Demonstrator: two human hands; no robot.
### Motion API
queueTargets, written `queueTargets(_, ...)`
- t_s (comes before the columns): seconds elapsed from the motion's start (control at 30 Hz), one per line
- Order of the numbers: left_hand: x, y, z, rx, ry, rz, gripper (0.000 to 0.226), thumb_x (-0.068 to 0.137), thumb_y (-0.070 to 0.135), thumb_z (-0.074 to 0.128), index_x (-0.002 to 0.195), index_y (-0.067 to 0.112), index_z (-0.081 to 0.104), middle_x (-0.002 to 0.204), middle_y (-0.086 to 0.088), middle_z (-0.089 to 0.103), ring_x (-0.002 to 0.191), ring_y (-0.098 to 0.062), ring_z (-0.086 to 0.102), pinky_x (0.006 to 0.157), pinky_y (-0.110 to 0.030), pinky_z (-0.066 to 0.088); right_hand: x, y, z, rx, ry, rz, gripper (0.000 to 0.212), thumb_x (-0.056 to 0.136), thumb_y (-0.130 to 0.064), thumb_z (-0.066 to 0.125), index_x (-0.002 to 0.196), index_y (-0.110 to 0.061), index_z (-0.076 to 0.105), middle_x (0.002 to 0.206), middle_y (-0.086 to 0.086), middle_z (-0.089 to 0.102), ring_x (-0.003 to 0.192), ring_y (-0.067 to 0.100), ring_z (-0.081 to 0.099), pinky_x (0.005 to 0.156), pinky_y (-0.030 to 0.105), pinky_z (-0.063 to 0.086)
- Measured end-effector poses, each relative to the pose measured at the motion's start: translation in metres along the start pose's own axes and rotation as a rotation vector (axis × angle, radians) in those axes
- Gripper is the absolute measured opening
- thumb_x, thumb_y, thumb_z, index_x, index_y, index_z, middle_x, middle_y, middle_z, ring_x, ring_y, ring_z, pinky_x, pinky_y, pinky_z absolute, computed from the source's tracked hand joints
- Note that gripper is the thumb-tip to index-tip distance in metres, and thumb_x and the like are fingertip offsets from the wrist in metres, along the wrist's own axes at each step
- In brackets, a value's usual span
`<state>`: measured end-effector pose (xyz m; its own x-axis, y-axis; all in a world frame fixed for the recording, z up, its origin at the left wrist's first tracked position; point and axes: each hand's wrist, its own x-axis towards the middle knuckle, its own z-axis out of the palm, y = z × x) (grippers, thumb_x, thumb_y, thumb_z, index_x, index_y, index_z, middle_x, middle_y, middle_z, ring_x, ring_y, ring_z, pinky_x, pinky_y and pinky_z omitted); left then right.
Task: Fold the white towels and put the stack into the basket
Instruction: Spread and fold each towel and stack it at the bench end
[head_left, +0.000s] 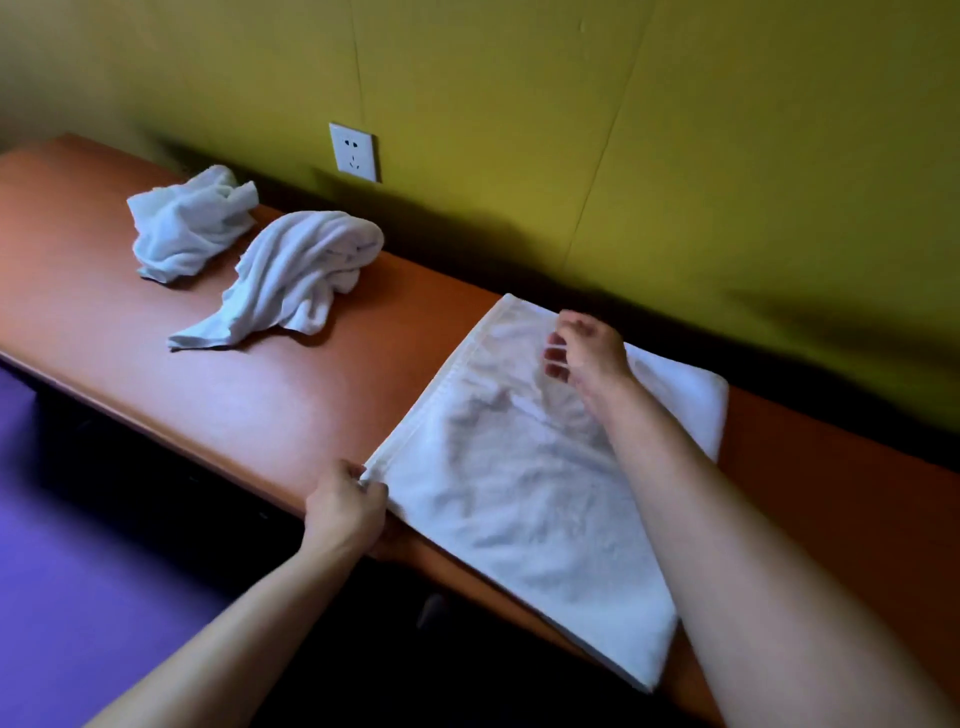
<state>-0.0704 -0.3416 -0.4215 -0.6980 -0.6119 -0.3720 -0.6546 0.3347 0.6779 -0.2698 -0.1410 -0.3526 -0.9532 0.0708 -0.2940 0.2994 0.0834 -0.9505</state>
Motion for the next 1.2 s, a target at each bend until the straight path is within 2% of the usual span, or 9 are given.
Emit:
queueTargets(0.13,0.009,0.007,0.0,0.074,-0.036,-0.002,0.018,0.083,0.021,0.057,0.085,0.003,0.059,0.071,-0.012,0.067,0.078,-0.033,0.067,0.067,-0.035,0.049,-0.071,0.061,-0.074,-0.225,0.079,-0.049,0.017,0.095,-0.008,0.056,0.108,-0.016,0.065,0.075,0.007,0.062,0.056,0.017,0.057,0.051,0.028,0.049)
queueTargets(0.37,0.005,0.013,0.0,0.327,0.04,0.215,0.037,0.087,0.024,0.06,0.114,0.001,0.047,0.115,-0.025,0.045,0.102,-0.048,0.053,0.093,-0.049,0.044,-0.188,0.143,-0.165,-0.558,0.425,0.07,0.016,0.088,-0.025,0.069,0.09,-0.015,0.057,0.085,0.005,0.065,0.084,0.031,0.063,0.07,0.033,0.041)
queueTargets(0.5,0.005,0.01,0.001,0.337,-0.015,0.187,0.03,0.088,0.019,0.057,0.111,-0.002,0.054,0.116,-0.03,0.051,0.103,-0.049,0.054,0.092,-0.047,0.045,-0.222,0.171,-0.164,-0.788,0.371,0.257,0.041,0.084,-0.062,0.061,0.09,-0.022,0.057,0.103,0.01,0.063,0.102,0.034,0.061,0.09,0.039,0.046)
queueTargets(0.57,-0.001,0.008,0.0,0.357,-0.031,0.206,0.027,0.088,0.018,0.057,0.106,-0.003,0.06,0.112,-0.032,0.057,0.103,-0.048,0.055,0.09,-0.045,0.046,-0.23,0.177,-0.155,-0.842,0.31,0.263,0.043,0.084,-0.063,0.06,0.097,-0.021,0.062,0.108,0.008,0.06,0.108,0.033,0.059,0.095,0.037,0.043)
queueTargets(0.73,-0.028,0.01,-0.01,0.234,-0.065,0.228,0.02,0.088,0.021,0.061,0.095,0.003,0.066,0.087,-0.02,0.073,0.088,-0.037,0.068,0.077,-0.037,0.05,-0.236,0.172,-0.156,-0.509,0.327,0.243,0.03,0.095,-0.027,0.061,0.11,-0.002,0.061,0.111,0.017,0.067,0.101,0.033,0.065,0.082,0.035,0.046)
queueTargets(0.83,-0.056,0.014,-0.016,-0.058,-0.151,0.1,0.013,0.092,0.013,0.06,0.099,0.001,0.061,0.077,-0.021,0.073,0.059,-0.031,0.073,0.063,-0.041,0.063,-0.245,0.164,-0.176,-0.248,0.381,0.177,0.018,0.096,-0.015,0.059,0.107,-0.002,0.057,0.092,0.011,0.072,0.063,0.014,0.073,0.067,0.036,0.053)
queueTargets(0.9,-0.078,0.017,-0.023,-0.233,-0.186,0.052,0.017,0.093,0.006,0.059,0.107,-0.002,0.057,0.079,-0.025,0.072,0.052,-0.027,0.071,0.051,-0.036,0.062,-0.252,0.16,-0.19,-0.178,0.405,0.12,0.014,0.095,-0.012,0.061,0.105,-0.004,0.056,0.086,0.009,0.073,0.052,0.007,0.069,0.065,0.037,0.053)
queueTargets(1.07,-0.129,0.007,-0.04,-0.403,-0.198,0.119,0.029,0.092,0.006,0.06,0.118,0.02,0.057,0.088,-0.017,0.071,0.065,-0.03,0.075,0.069,-0.043,0.063,-0.285,0.143,-0.208,-0.065,0.457,0.006,0.023,0.093,-0.012,0.063,0.111,-0.021,0.053,0.075,0.001,0.07,0.051,0.013,0.065,0.063,0.036,0.052)
queueTargets(1.2,-0.164,-0.01,-0.047,-0.457,-0.235,0.192,0.024,0.097,0.005,0.053,0.11,0.019,0.069,0.09,-0.01,0.069,0.067,-0.019,0.071,0.061,-0.029,0.062,-0.313,0.143,-0.221,0.014,0.461,-0.075,0.013,0.095,-0.009,0.062,0.097,-0.022,0.063,0.071,-0.003,0.068,0.045,0.008,0.057,0.048,0.019,0.048)
